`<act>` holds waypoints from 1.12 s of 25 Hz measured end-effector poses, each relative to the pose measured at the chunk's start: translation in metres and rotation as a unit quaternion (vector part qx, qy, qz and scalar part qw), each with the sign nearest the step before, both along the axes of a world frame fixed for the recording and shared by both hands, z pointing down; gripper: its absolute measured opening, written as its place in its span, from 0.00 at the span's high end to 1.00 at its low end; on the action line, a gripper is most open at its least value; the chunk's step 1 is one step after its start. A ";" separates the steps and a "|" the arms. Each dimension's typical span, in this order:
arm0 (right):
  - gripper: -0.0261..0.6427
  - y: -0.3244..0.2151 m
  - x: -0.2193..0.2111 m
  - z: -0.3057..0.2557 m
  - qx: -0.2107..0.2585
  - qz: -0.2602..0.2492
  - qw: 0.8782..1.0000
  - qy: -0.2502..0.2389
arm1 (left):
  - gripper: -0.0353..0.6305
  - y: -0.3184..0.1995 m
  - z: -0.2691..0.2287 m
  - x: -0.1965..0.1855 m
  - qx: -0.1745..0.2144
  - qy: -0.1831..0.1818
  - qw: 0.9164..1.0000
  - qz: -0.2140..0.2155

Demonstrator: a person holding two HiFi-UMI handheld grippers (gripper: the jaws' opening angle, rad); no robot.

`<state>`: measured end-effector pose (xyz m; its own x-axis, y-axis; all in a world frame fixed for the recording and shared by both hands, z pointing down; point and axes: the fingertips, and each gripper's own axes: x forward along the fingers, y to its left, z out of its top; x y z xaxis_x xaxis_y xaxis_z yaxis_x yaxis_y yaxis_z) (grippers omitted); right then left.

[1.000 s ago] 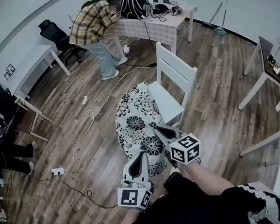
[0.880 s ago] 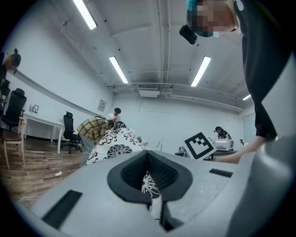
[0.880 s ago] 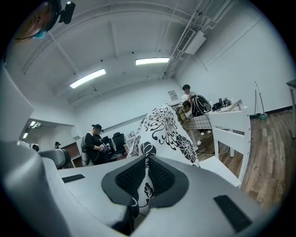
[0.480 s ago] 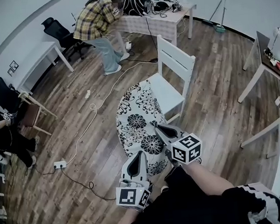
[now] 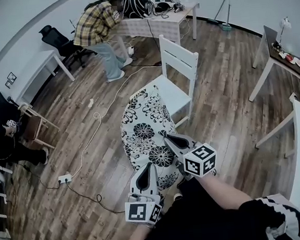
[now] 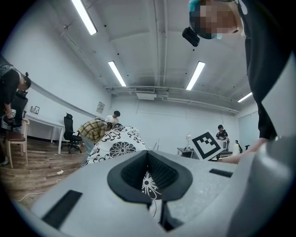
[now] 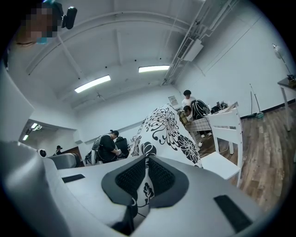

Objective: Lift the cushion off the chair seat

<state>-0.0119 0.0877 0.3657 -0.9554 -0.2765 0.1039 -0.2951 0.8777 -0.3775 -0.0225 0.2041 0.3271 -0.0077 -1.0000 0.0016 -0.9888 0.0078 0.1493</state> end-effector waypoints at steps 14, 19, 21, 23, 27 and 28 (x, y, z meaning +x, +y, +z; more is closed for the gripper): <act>0.91 0.017 0.035 -0.016 0.024 -0.008 1.000 0.000 | 0.94 0.011 -0.015 0.034 0.013 -0.009 1.000 -0.005; 0.91 0.028 0.068 -0.016 0.027 -0.019 0.999 0.006 | 0.94 0.016 -0.009 0.078 0.002 0.000 1.000 -0.001; 0.91 0.032 0.081 -0.017 0.026 -0.023 0.999 0.006 | 0.94 0.018 -0.008 0.094 0.000 0.000 1.000 0.000; 0.91 0.038 0.096 -0.017 0.021 -0.026 0.999 0.004 | 0.94 0.022 -0.006 0.108 -0.003 0.003 1.000 -0.001; 0.91 0.051 0.126 -0.024 0.021 -0.034 0.999 -0.003 | 0.94 0.029 -0.007 0.137 -0.005 0.004 1.000 -0.004; 0.91 0.053 0.132 -0.026 0.022 -0.036 0.999 -0.005 | 0.94 0.030 -0.007 0.144 -0.006 0.004 1.000 -0.004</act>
<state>0.1206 0.1412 0.3395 -0.9739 -0.2107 0.0840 -0.2268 0.9127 -0.3398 0.1218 0.2342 0.3197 -0.0162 -0.9998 0.0141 -0.9874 0.0182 0.1571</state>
